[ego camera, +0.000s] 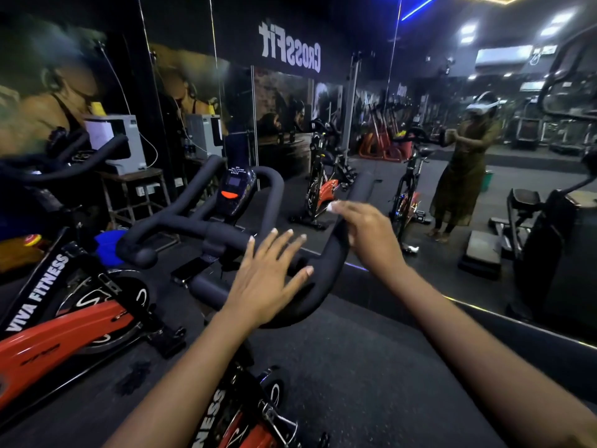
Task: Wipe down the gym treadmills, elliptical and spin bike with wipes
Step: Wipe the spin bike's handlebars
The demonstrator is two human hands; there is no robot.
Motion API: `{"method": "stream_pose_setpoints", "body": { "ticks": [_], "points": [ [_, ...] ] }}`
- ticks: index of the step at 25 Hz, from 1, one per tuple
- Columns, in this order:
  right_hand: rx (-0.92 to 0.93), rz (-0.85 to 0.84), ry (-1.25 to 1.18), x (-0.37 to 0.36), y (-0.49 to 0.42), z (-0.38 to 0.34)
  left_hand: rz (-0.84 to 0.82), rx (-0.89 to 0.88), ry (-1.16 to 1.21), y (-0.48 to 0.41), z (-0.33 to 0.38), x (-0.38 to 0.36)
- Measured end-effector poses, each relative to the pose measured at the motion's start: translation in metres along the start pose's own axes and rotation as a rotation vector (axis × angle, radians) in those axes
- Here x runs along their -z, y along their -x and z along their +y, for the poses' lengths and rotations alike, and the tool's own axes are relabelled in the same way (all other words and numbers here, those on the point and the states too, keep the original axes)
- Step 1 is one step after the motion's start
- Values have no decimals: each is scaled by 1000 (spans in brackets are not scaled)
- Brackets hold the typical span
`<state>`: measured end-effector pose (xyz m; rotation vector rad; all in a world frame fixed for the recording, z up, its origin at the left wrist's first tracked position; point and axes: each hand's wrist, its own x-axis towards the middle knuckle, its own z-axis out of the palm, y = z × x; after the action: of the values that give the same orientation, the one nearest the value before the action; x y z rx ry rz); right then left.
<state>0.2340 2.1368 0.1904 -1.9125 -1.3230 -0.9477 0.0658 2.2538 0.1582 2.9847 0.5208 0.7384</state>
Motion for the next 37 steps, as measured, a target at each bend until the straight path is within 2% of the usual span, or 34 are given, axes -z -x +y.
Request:
{"method": "stream_pose_setpoints", "body": {
  "ticks": [3, 4, 8, 11, 13, 15, 19, 21, 25, 27, 29, 33, 37],
  "points": [
    [-81, -215, 152, -8, -34, 40, -110, -32, -76, -2, 1, -9],
    [-73, -221, 175, -11, -32, 43, -113, -28, -86, -1, 1, -10],
    [44, -119, 123, -18, 24, 12, -97, -12, -92, -2, 4, -8],
    [137, -145, 3, -15, 59, -6, -101, -8, -94, -2, 6, -10],
    [126, -67, -37, -8, 33, 9, -106, -7, -95, -2, 4, -11],
    [70, 12, 34, -3, -16, 31, -112, -9, -102, -2, 3, -12],
    [92, -86, 176, -7, -63, 74, -126, -14, -102, -2, 3, -11],
    [-39, -31, 79, -14, -48, 81, -123, -8, -100, -2, 4, -11],
    [-416, 356, -268, -38, 3, 36, -122, -13, -106, -3, 5, -10],
    [-502, 441, -396, -46, 33, 3, -112, -7, -99, -3, 5, -9],
    [-489, 428, -400, -49, 64, -23, -105, -3, -90, -4, 3, -9],
    [-332, 273, -326, -30, 100, -47, -90, -12, -69, -3, 5, -9],
    [-105, 192, -341, -10, 68, -44, 123, 113, -67, 7, -24, -2]
  ]
}}
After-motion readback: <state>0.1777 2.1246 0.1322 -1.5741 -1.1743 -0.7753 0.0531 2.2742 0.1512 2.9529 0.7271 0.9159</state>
